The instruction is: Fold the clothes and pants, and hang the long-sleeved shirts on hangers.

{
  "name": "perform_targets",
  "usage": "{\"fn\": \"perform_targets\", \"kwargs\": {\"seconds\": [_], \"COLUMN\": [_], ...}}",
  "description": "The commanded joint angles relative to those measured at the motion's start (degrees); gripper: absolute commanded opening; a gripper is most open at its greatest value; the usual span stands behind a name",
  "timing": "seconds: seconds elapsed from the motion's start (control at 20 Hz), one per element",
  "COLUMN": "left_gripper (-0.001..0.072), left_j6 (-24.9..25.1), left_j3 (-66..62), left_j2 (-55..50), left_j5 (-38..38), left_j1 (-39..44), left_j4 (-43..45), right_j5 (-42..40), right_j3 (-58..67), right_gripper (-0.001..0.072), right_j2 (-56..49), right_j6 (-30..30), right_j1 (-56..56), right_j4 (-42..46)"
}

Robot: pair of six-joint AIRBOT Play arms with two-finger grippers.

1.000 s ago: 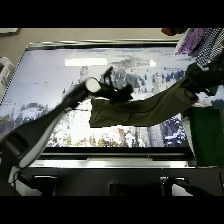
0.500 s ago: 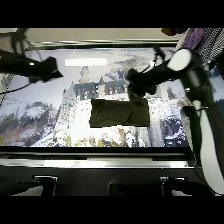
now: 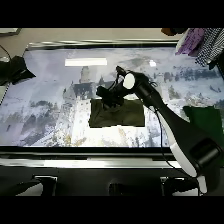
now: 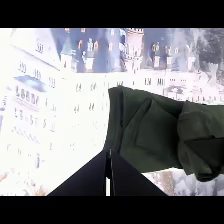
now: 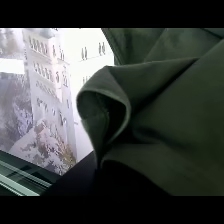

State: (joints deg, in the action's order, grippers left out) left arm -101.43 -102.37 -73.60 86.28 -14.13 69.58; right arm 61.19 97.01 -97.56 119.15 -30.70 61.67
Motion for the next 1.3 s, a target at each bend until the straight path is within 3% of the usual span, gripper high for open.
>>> {"fn": "perform_targets", "kwargs": {"seconds": [0.0,0.15,0.3,0.5,0.65,0.8,0.95,1.05,1.25], "left_gripper": [0.0016,0.0016,0.0016,0.0016,0.0016,0.0016,0.0016,0.0016,0.0016], "left_j6": [0.76,1.01,1.01,0.96,0.98,0.98,1.01,1.40,1.62], "left_j3": [-0.04,-0.04,-0.02,-0.02,-0.02,-0.02,-0.02,-0.02,-0.02], "left_j2": [0.17,0.15,0.15,0.15,0.17,0.15,0.15,0.15,0.15], "left_j5": [0.35,0.35,0.35,0.35,0.37,0.37,0.35,0.33,0.33], "left_j1": [-0.48,-0.48,-0.48,-0.48,-0.48,-0.50,-0.50,-0.52,-0.52], "left_j4": [0.11,0.13,0.13,0.11,0.13,0.13,0.13,0.15,0.13], "right_j5": [-2.91,-2.12,0.42,1.57,7.85,15.69,16.48,14.36,10.16], "right_j3": [-0.02,0.04,0.04,0.04,0.04,-0.76,-7.56,-13.49,-20.24], "right_gripper": [0.0117,0.0173,0.0585,0.0606,0.0629,0.0672,0.0672,0.0668,0.0664], "right_j2": [-2.64,-2.43,0.50,8.22,12.55,12.90,10.82,8.46,2.86], "right_j6": [0.26,-2.49,-6.47,-7.17,-8.09,-15.39,-22.23,-27.74,-34.49], "right_j1": [-1.03,-0.96,-0.85,1.68,12.83,27.45,38.62,42.10,41.53], "right_j4": [-1.70,-5.01,-6.27,2.40,2.69,2.43,-4.50,-12.09,-13.90]}}
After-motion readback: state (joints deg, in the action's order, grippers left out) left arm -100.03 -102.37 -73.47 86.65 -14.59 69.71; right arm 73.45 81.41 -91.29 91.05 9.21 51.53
